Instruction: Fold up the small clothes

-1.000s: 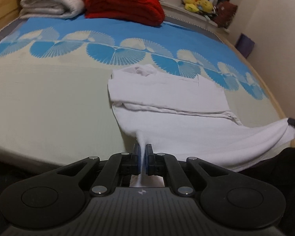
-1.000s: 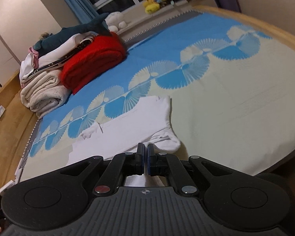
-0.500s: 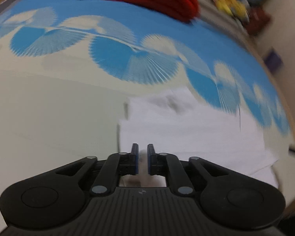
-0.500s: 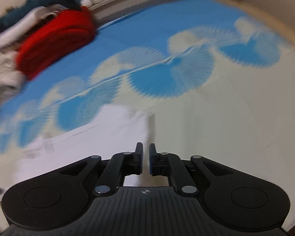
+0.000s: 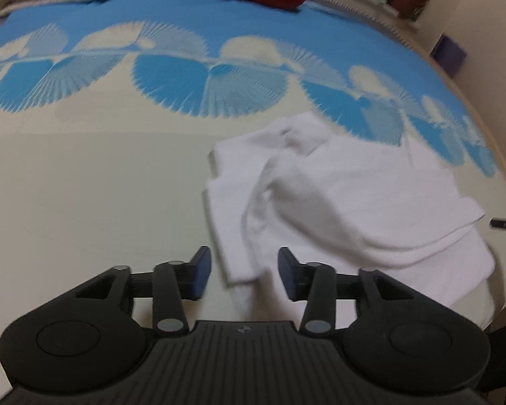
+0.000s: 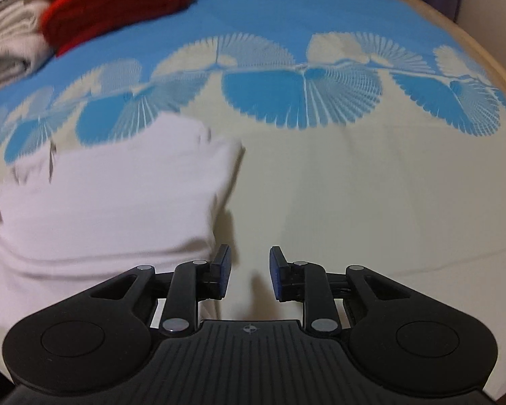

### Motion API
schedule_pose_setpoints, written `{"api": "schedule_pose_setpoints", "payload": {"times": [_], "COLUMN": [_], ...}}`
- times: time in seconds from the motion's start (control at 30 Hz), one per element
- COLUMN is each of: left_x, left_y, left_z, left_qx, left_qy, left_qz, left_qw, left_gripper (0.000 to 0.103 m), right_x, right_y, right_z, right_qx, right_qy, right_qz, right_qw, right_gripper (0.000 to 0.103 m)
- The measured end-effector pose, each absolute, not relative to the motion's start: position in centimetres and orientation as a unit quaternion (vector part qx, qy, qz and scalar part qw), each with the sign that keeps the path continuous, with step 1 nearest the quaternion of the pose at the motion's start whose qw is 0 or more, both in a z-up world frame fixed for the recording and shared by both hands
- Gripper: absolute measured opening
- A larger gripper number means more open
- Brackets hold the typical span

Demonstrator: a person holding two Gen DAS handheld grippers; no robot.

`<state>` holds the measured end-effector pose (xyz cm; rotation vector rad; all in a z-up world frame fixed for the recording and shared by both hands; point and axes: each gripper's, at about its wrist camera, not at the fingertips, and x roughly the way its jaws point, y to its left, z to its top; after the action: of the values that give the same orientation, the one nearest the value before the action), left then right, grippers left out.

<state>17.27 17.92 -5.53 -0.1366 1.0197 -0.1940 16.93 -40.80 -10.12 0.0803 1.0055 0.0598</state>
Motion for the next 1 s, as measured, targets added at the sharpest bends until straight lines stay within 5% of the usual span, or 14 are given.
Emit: {"api": "schedule_pose_setpoints", "payload": {"times": [0.4,0.43,0.47,0.5,0.57,0.67,0.77,1.0], "left_x": [22.1,22.4,22.8,23.1,23.4,24.3,25.0,25.7], "left_y": [11.5,11.4,11.3,11.4,12.5,17.2,16.6,17.0], "left_z": [-7.4,-7.4,-7.6,-7.6,-6.5,-6.2,-8.0,-8.4], "left_qx": [0.057,0.054,0.045,0.041,0.028,-0.122,-0.088,-0.106], "left_qy": [0.467,0.467,0.472,0.474,0.434,0.43,0.486,0.491], "left_qz": [-0.06,-0.068,-0.083,-0.095,-0.055,0.02,0.005,-0.004], "left_qw": [0.88,0.88,0.877,0.875,0.899,0.894,0.87,0.865], "left_gripper": [0.052,0.039,0.01,0.004,0.003,0.0,0.0,0.001], "right_x": [18.3,18.5,18.8,19.1,19.9,21.2,22.1,23.1], "right_y": [-38.2,-38.0,-37.7,-37.5,-37.2,-39.1,-41.1,-40.6], "right_z": [-11.8,-11.9,-12.1,-12.2,-11.9,-10.2,-10.0,-10.0], "right_qx": [0.021,0.022,0.02,0.016,0.012,0.107,0.198,0.186], "right_qy": [0.489,0.489,0.49,0.491,0.477,0.424,0.405,0.41], "right_qz": [0.055,0.058,0.063,0.066,0.063,0.033,0.007,0.001], "right_qw": [0.87,0.87,0.869,0.869,0.877,0.899,0.892,0.893], "right_gripper": [0.033,0.033,0.033,0.033,0.033,0.036,0.044,0.044]}}
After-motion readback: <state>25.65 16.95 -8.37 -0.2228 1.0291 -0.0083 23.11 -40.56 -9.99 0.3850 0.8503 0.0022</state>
